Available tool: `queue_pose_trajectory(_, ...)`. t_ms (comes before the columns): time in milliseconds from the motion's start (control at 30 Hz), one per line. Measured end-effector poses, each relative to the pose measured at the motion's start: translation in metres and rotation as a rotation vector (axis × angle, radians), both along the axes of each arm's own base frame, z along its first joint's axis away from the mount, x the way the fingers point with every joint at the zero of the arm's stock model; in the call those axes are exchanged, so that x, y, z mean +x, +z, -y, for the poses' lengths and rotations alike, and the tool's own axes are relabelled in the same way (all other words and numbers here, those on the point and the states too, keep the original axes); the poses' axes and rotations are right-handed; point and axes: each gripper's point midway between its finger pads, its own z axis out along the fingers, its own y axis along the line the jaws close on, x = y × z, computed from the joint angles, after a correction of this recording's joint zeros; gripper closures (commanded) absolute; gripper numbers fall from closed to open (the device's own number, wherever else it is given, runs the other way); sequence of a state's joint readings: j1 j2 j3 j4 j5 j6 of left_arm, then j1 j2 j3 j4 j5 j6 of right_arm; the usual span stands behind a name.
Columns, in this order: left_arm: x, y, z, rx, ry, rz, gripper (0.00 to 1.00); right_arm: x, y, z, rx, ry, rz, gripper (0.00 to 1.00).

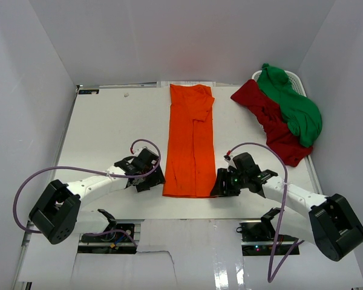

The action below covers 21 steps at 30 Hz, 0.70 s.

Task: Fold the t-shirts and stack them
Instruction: Grab the bottom of the folded rectangular tshirt with both arms

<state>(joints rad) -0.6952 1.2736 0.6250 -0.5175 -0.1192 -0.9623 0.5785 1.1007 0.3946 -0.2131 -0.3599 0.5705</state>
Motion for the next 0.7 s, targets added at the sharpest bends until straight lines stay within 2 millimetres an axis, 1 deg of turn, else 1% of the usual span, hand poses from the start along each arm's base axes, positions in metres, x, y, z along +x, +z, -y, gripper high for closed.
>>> queue_pose_trajectory(67, 0.001, 0.000, 0.003, -0.014, -0.004, 0.005, 0.21, 0.001, -0.002, -0.001, 0.001, 0.002, -0.005, 0.47)
queue_pose_trajectory(133, 0.002, 0.001, 0.006, -0.029, -0.008, 0.009, 0.21, 0.002, -0.003, -0.002, 0.002, 0.003, -0.010, 0.53)
queue_pose_trajectory(167, 0.002, 0.001, 0.008, -0.038, -0.011, 0.012, 0.21, 0.002, -0.004, -0.003, 0.002, 0.004, -0.011, 0.57)
queue_pose_trajectory(200, 0.003, 0.001, 0.009, -0.047, -0.013, 0.015, 0.21, 0.002, -0.005, -0.003, 0.001, 0.005, -0.013, 0.67)
queue_pose_trajectory(300, 0.004, 0.002, 0.016, -0.078, -0.028, 0.028, 0.21, 0.002, -0.009, -0.003, -0.008, 0.005, -0.028, 0.73)
queue_pose_trajectory(400, 0.005, 0.003, 0.023, -0.105, -0.054, 0.047, 0.22, 0.003, -0.011, -0.004, -0.008, 0.009, -0.024, 0.85)
queue_pose_trajectory(467, 0.004, 0.004, 0.027, -0.114, -0.071, 0.055, 0.25, 0.003, -0.012, -0.003, -0.013, 0.008, -0.031, 0.88)
queue_pose_trajectory(500, 0.004, 0.004, 0.028, -0.118, -0.075, 0.056, 0.28, 0.003, -0.012, -0.003, -0.014, 0.008, -0.031, 0.89)
queue_pose_trajectory(600, 0.003, 0.002, 0.032, -0.131, -0.089, 0.059, 0.34, 0.004, -0.013, -0.003, -0.017, 0.008, -0.029, 0.90)
queue_pose_trajectory(700, 0.002, 0.002, 0.037, -0.150, -0.102, 0.064, 0.37, 0.004, -0.013, -0.003, -0.018, 0.010, -0.029, 0.90)
